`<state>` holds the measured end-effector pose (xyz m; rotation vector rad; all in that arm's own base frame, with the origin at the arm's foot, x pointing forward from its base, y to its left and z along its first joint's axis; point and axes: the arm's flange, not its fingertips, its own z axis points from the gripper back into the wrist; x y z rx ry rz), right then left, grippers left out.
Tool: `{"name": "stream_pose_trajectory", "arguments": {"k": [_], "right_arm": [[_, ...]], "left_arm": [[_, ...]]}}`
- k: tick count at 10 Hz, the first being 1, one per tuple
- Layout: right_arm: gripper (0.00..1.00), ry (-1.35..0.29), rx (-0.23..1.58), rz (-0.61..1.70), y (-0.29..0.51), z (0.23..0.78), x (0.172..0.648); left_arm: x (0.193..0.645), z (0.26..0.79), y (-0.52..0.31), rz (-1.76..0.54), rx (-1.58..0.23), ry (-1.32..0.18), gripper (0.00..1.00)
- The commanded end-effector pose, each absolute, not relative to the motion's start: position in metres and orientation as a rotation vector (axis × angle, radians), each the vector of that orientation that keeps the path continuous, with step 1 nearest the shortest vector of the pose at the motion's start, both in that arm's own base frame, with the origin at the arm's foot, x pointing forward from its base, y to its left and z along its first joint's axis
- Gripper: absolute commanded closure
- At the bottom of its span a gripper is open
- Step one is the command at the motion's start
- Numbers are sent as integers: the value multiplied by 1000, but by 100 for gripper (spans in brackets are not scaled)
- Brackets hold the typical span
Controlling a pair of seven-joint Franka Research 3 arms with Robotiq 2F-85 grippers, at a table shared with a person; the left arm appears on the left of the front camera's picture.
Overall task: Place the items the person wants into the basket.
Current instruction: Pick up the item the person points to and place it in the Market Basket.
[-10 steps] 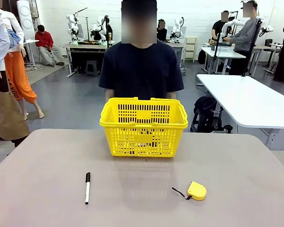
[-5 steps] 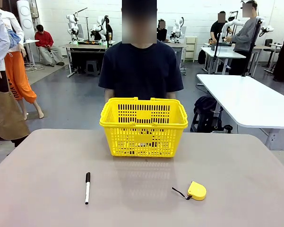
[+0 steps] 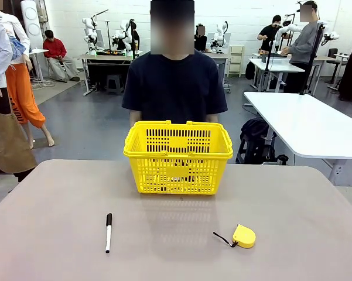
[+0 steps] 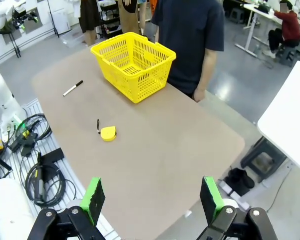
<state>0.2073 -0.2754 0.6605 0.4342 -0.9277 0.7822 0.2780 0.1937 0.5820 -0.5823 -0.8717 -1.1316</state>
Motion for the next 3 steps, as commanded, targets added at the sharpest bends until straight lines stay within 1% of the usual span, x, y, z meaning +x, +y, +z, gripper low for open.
{"name": "stream_pose_trajectory", "arguments": {"k": [1, 3], "right_arm": [[0, -947, 443, 799, -275, 664, 207], [0, -947, 443, 799, -275, 664, 207]], "left_arm": [[278, 582, 195, -1145, -587, -894, 0], [278, 582, 195, -1145, -587, -894, 0]]}}
